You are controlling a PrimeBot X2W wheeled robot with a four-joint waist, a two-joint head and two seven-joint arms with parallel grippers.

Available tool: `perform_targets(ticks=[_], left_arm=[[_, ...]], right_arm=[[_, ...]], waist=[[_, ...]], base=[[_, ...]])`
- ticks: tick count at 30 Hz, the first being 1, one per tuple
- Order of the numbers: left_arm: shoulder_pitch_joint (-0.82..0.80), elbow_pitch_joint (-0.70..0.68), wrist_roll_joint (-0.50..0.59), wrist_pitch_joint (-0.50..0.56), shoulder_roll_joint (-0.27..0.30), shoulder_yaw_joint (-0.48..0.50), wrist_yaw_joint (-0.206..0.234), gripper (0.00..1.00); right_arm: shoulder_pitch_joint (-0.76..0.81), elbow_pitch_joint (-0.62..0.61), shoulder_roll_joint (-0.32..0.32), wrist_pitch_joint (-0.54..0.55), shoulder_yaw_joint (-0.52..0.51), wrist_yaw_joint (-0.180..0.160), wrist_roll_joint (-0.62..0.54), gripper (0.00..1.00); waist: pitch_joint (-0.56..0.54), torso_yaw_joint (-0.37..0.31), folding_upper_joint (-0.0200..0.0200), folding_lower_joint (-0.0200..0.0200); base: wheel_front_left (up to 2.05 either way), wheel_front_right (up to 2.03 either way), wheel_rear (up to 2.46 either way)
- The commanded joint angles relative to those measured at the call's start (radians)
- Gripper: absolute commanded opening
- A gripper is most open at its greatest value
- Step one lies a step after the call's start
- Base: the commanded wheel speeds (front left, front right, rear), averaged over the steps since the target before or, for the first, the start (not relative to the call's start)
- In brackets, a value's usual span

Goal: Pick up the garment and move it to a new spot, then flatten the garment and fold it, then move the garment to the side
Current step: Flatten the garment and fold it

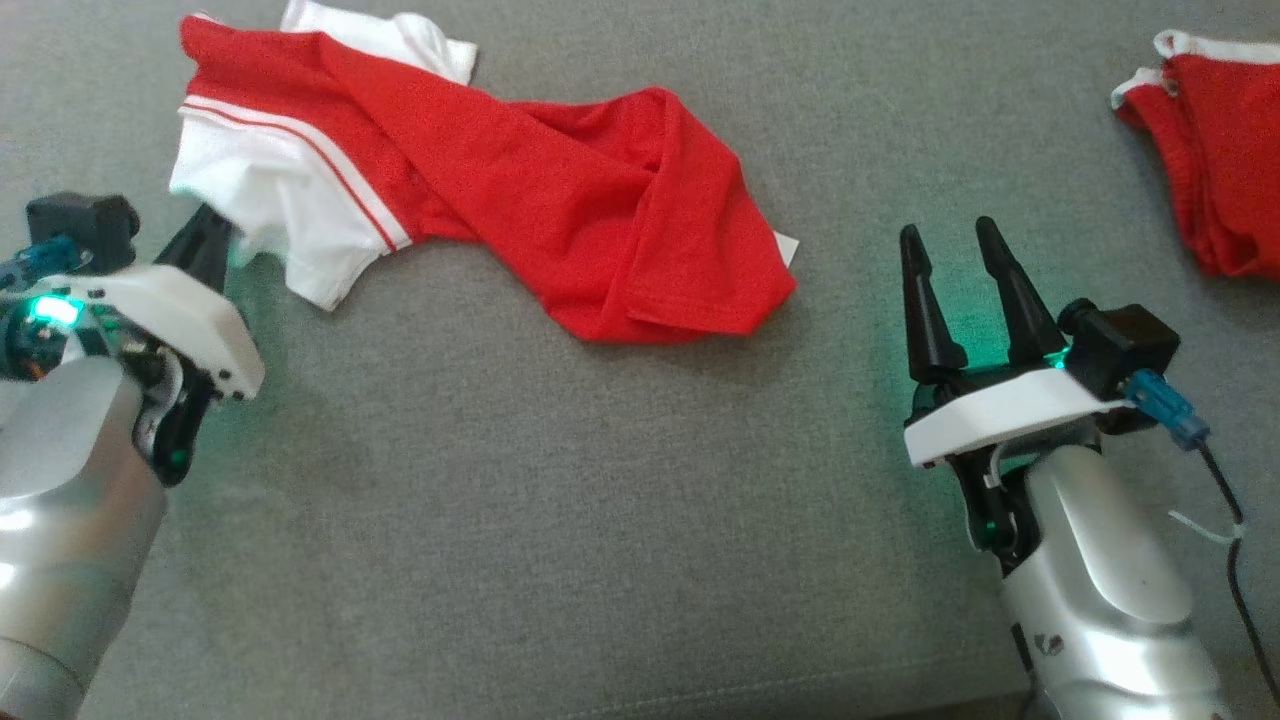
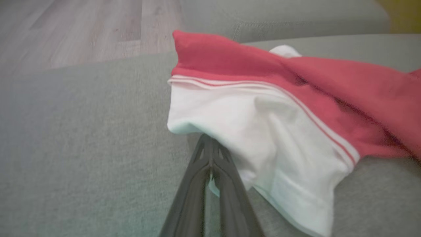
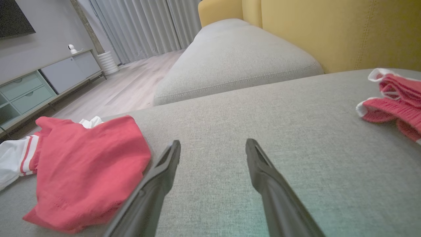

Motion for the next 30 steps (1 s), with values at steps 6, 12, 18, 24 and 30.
perform_targets(ticks=[6, 12, 18, 24, 30], left_arm=[[-0.158, -0.133, 0.006, -0.095, 0.057, -0.017, 0.002, 0.0], [-0.29, -0.272, -0.013, -0.148, -0.006, -0.06, 0.002, 0.0], [-0.41, -0.284, -0.01, -0.149, -0.069, -0.088, 0.002, 0.0], [-0.497, -0.241, 0.012, -0.189, -0.141, -0.084, 0.016, 0.0], [-0.588, -0.226, 0.066, -0.232, -0.18, -0.032, 0.072, 0.0]], right_arm=[[0.013, -0.015, 0.004, -0.011, 0.012, 0.004, 0.015, 1.0], [0.039, -0.001, 0.004, -0.011, 0.026, 0.004, 0.035, 1.0], [0.068, 0.009, 0.004, -0.011, 0.04, 0.004, 0.051, 1.0], [0.091, 0.021, 0.004, -0.011, 0.043, 0.004, 0.053, 1.0], [0.098, 0.019, 0.004, -0.011, 0.033, 0.004, 0.054, 1.0]], waist=[[-0.078, 0.015, 0.0, -0.0001], [-0.147, -0.01, 0.0, -0.0001], [-0.193, -0.059, 0.0, -0.0001], [-0.223, -0.093, 0.0, -0.0001], [-0.24, -0.1, 0.0, -0.0001]], base=[[0.0, 0.0, 0.0], [0.0, 0.0, 0.0], [0.0, 0.0, 0.0], [0.0, 0.0, 0.0], [0.0, 0.0, 0.0]])
